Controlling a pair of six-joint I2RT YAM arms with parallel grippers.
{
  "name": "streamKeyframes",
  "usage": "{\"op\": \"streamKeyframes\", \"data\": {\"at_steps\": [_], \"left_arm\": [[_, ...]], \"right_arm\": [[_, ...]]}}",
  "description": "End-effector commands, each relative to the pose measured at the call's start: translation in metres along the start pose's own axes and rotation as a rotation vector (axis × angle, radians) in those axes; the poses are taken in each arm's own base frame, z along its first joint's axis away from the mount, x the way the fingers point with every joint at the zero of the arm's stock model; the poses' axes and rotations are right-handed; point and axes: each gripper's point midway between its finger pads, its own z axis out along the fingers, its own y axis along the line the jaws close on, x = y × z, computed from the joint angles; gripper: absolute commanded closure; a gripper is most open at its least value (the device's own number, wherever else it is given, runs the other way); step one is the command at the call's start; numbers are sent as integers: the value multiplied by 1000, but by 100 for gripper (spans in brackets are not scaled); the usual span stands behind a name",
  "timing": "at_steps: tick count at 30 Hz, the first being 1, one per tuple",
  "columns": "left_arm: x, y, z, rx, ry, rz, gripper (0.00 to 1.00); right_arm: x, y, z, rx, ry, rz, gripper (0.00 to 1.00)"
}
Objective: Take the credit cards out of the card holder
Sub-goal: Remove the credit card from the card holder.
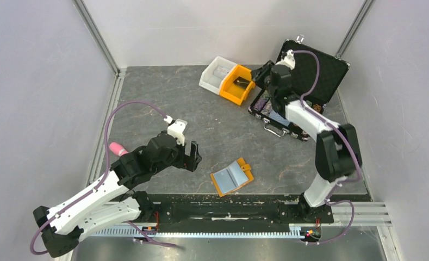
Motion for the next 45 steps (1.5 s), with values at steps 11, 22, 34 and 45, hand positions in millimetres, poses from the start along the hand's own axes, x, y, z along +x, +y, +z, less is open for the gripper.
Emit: {"op": "streamKeyframes", "data": {"at_steps": [11,22,34,45], "left_arm": [[7,11,-11,-24,-43,-74,0],[-7,24,-32,-46,-164,-109,0],[-9,26,-38,-40,-198,-130,0],[-9,25,-40,-25,-214,-143,0]], "right_arm": [[157,-9,-202,-238,466,-305,62],[251,-1,-307,-358,667,-467,52],[301,-14,-323,-253,727,-820,37],[325,-29,-329,-219,773,-891,35]]}}
